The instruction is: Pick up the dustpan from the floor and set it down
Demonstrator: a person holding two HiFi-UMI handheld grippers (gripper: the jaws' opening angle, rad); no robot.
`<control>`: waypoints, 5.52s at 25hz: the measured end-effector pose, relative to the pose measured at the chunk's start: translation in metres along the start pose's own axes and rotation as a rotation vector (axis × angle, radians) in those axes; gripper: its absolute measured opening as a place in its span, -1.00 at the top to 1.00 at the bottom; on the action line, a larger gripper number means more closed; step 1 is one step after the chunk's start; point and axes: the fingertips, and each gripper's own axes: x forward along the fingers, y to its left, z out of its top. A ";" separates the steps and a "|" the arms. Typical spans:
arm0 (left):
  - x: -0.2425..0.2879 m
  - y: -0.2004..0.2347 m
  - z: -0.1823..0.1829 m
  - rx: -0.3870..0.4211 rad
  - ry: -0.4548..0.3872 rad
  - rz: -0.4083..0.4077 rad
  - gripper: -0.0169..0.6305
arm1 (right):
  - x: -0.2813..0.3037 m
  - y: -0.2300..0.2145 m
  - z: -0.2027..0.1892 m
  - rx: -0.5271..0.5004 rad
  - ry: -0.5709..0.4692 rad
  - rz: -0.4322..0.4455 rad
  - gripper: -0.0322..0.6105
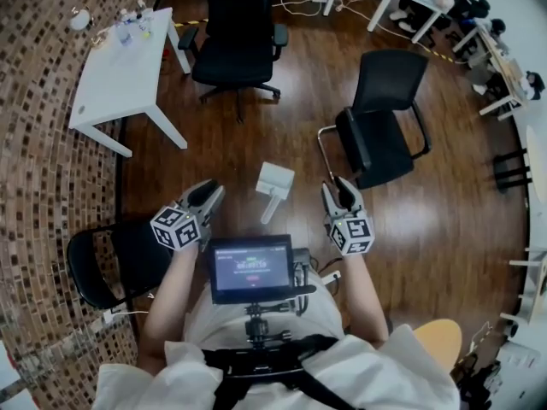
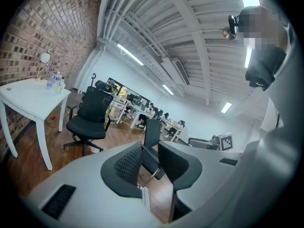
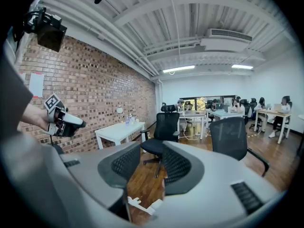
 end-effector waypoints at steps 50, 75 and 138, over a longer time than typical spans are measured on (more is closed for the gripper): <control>-0.081 0.008 -0.051 0.012 0.161 -0.295 0.95 | -0.070 0.130 0.023 0.180 0.002 -0.153 0.50; -0.086 -0.082 -0.069 0.036 0.064 -0.027 0.95 | -0.145 0.048 -0.011 0.293 -0.178 -0.020 0.53; -0.128 -0.064 -0.057 -0.028 -0.001 0.039 0.95 | -0.161 0.092 0.008 0.115 -0.135 0.026 0.86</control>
